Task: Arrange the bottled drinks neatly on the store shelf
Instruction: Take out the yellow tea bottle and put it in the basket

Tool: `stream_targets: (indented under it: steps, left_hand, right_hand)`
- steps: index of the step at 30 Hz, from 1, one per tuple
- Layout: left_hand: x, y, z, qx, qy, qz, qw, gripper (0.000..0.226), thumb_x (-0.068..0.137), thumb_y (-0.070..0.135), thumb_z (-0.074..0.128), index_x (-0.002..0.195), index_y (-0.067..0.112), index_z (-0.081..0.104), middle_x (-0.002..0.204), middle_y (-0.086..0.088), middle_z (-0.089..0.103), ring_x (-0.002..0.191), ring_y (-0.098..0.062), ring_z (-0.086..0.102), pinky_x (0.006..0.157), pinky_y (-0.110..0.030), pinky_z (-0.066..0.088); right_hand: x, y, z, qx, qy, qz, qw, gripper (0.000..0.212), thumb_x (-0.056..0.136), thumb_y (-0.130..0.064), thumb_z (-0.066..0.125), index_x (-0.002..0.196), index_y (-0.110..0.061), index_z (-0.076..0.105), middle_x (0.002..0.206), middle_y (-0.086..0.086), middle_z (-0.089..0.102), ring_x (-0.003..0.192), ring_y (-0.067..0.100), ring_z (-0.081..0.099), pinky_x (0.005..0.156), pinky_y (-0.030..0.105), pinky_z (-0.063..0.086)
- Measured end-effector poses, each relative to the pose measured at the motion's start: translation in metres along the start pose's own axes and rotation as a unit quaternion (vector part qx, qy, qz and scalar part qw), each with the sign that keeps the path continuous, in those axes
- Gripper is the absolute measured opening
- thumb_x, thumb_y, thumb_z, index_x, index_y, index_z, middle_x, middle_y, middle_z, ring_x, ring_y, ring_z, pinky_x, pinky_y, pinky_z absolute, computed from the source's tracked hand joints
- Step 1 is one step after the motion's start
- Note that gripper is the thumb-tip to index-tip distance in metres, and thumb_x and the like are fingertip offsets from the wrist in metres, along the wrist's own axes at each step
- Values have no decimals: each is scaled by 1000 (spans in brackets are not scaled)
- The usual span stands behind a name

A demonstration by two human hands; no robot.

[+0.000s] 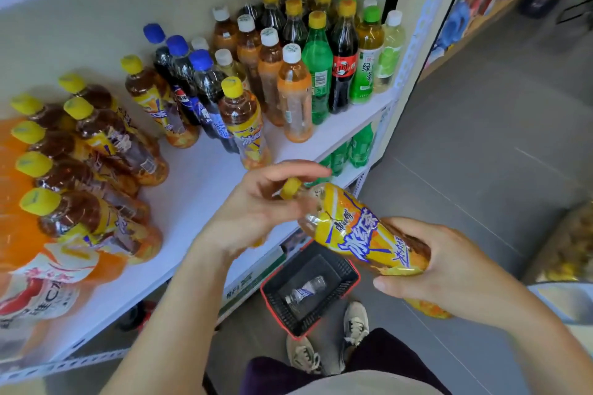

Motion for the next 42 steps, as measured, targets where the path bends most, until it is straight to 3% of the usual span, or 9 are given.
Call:
stream_targets:
  steps: [4, 11, 16, 23, 26, 28, 32, 36, 42]
  left_hand:
    - [7, 12, 17, 129, -87, 2, 988, 18, 77, 14, 77, 93, 19, 76, 121, -9, 65, 108, -14, 63, 91, -25, 50]
    - [28, -2, 23, 49, 90, -3, 995, 7, 71, 19, 74, 70, 12, 73, 70, 6, 69, 67, -3, 60, 66, -16, 48]
    - [33, -37, 34, 28, 153, -65, 986, 6, 68, 26, 77, 65, 21, 74, 64, 5, 68, 57, -4, 58, 56, -16, 47]
    - [6, -145, 50, -74, 139, -347, 925, 37, 86, 50, 59, 98, 17, 71, 90, -9, 77, 78, -25, 74, 58, -28, 57]
    - [-16, -198, 52, -22, 114, -438, 891, 46, 96, 54, 49, 105, 10, 59, 72, -7, 75, 55, -26, 70, 44, -24, 51]
    - [-23, -228, 46, 37, 116, -446, 887, 50, 100, 51, 41, 87, 7, 62, 56, -7, 67, 42, -21, 59, 38, -21, 43]
    - [-38, -290, 30, 36, 208, -452, 867, 52, 104, 42, 38, 65, 9, 49, 43, -6, 42, 42, -20, 31, 37, -18, 21]
    - [-55, -364, 30, -88, 288, -480, 824, 45, 104, 37, 42, 77, 7, 60, 47, -4, 50, 33, -9, 40, 34, -14, 22]
    - [-72, -492, 13, -94, 337, -474, 808, 39, 101, 34, 51, 78, 6, 68, 50, -3, 52, 33, -6, 34, 39, -16, 19]
  right_hand:
    - [6, 2, -9, -23, -31, -11, 999, 65, 52, -64, 73, 114, -51, 56, 96, -21, 71, 81, 9, 67, 78, 37, 56]
    - [23, 18, -25, -66, -78, -61, 993, 63, 53, -66, 70, 113, -55, 53, 94, -28, 68, 78, 4, 64, 75, 33, 56]
    - [36, 45, -31, -54, -137, -71, 987, 60, 55, -64, 72, 110, -52, 55, 92, -26, 69, 76, 4, 64, 75, 34, 57]
    - [77, 94, -8, 27, -249, -58, 966, 59, 56, -54, 80, 111, -42, 62, 94, -13, 73, 81, 8, 69, 79, 35, 57]
    - [99, 131, 19, 147, -361, 8, 921, 60, 58, -43, 84, 115, -44, 64, 106, -3, 74, 98, 15, 70, 84, 29, 57]
    - [109, 157, 40, 240, -426, 54, 870, 58, 73, -28, 78, 128, -30, 60, 116, 10, 71, 105, 24, 68, 85, 30, 55]
    - [150, 222, 76, 400, -284, 165, 856, 43, 78, -16, 68, 121, -12, 63, 118, 15, 67, 100, 28, 66, 83, 38, 57]
    - [178, 280, 128, 494, -76, 268, 824, 33, 76, -21, 67, 107, -10, 66, 111, 17, 65, 98, 26, 63, 94, 46, 51]
    - [202, 366, 216, 380, -9, 342, 859, 14, 95, -12, 60, 105, -20, 63, 107, 7, 64, 95, 20, 60, 97, 45, 51]
Point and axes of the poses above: each hand's wrist, its own x-axis towards the middle knuckle, its own z-axis out of the palm, y = z × x, the point moved 10 cm from there along x, towards the middle knuckle
